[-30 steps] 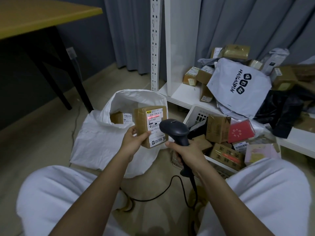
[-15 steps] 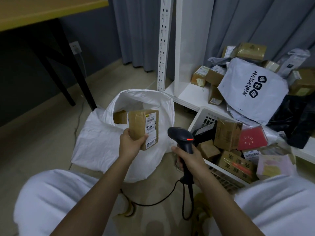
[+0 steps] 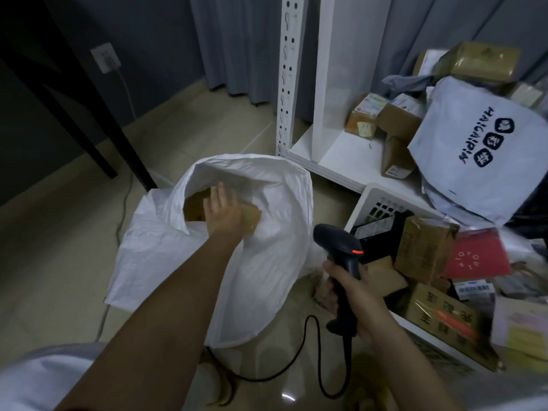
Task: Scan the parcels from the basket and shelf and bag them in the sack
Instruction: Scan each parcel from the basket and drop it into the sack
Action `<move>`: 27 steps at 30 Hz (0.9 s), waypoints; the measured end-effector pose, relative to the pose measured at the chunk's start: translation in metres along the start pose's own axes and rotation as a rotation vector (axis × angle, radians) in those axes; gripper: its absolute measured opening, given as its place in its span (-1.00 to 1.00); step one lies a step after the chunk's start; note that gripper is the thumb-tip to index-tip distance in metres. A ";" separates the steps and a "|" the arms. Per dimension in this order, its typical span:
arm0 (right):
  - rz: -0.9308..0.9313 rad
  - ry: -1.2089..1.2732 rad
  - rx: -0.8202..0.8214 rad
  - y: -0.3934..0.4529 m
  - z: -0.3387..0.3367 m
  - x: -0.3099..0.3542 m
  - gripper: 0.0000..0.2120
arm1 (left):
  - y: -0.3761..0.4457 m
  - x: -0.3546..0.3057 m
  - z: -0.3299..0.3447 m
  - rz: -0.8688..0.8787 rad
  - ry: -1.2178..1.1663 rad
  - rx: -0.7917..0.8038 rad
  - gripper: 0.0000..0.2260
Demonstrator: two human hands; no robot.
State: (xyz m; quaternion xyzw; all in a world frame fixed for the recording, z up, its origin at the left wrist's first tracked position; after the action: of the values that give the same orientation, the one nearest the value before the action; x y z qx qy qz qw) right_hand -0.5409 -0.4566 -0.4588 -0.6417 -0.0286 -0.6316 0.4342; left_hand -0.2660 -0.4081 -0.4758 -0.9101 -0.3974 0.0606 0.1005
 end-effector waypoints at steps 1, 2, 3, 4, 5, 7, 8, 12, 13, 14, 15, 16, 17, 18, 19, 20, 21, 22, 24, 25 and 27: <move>0.003 0.007 -0.013 0.000 -0.005 0.002 -0.87 | -0.001 -0.010 0.005 0.033 -0.056 0.030 -0.37; 0.003 0.017 -0.032 0.000 -0.012 0.004 -0.88 | -0.004 -0.021 0.010 0.093 -0.109 0.033 -0.42; 0.006 0.030 -0.063 -0.001 -0.021 0.004 -0.88 | -0.009 -0.034 0.013 0.181 -0.171 0.002 -0.52; 0.012 0.035 -0.105 -0.002 -0.032 0.003 -0.87 | -0.014 -0.046 0.016 0.258 -0.247 -0.038 -0.63; 0.015 0.033 -0.153 -0.004 -0.044 0.001 -0.85 | -0.021 -0.056 0.022 0.301 -0.325 -0.041 -0.70; 0.004 0.046 -0.231 -0.010 -0.070 0.000 -0.83 | -0.034 -0.079 0.036 0.335 -0.490 0.043 -0.68; -0.007 0.067 -0.271 -0.013 -0.084 -0.001 -0.83 | -0.040 -0.093 0.042 0.354 -0.552 0.092 -0.64; -0.058 0.175 -0.438 -0.027 -0.144 0.009 -0.85 | -0.060 -0.169 0.036 0.459 -0.650 0.186 -0.60; -0.088 0.205 -0.486 -0.031 -0.157 0.015 -0.86 | -0.062 -0.190 0.032 0.489 -0.662 0.197 -0.60; -0.118 0.227 -0.540 -0.034 -0.172 0.020 -0.87 | -0.064 -0.212 0.027 0.519 -0.684 0.212 -0.62; -0.145 0.249 -0.591 -0.037 -0.184 0.026 -0.88 | -0.067 -0.233 0.022 0.553 -0.705 0.228 -0.63; -0.170 0.270 -0.627 -0.038 -0.194 0.032 -0.90 | -0.069 -0.254 0.019 0.579 -0.739 0.263 -0.63; -0.193 0.299 -0.648 -0.038 -0.203 0.037 -0.90 | -0.071 -0.273 0.017 0.579 -0.772 0.312 -0.61; -0.207 0.331 -0.660 -0.036 -0.211 0.039 -0.90 | -0.071 -0.291 0.018 0.556 -0.820 0.368 -0.55; -0.212 0.362 -0.664 -0.033 -0.217 0.041 -0.88 | -0.070 -0.307 0.023 0.512 -0.866 0.426 -0.45; -0.205 0.385 -0.667 -0.030 -0.223 0.041 -0.86 | -0.066 -0.321 0.028 0.456 -0.922 0.477 -0.31; -0.195 0.403 -0.664 -0.028 -0.227 0.040 -0.83 | -0.061 -0.334 0.035 0.391 -0.966 0.511 -0.11; -0.186 0.415 -0.655 -0.025 -0.231 0.038 -0.81 | -0.052 -0.344 0.044 0.324 -1.010 0.522 0.12; -0.183 0.432 -0.631 -0.020 -0.236 0.033 -0.79 | -0.035 -0.362 0.064 0.240 -1.040 0.509 0.35; -0.185 0.436 -0.626 -0.018 -0.239 0.031 -0.79 | -0.031 -0.368 0.068 0.232 -1.036 0.499 0.32; -0.179 0.443 -0.624 -0.013 -0.244 0.025 -0.77 | -0.030 -0.378 0.068 0.235 -1.016 0.456 0.02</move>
State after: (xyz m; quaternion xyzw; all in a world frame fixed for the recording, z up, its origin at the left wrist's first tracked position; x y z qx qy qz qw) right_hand -0.7348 -0.6064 -0.4735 -0.5861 0.2033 -0.7685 0.1570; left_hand -0.5564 -0.6573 -0.5231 -0.7599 -0.2689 0.5859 0.0833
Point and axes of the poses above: each hand's wrist, its own y-axis towards the middle knuckle, its own z-axis out of the palm, x = y × z, the point moved 5 cm from there along y, towards the middle knuckle, and after that the axes turned 7 degrees about x, right-handed, at the moved point
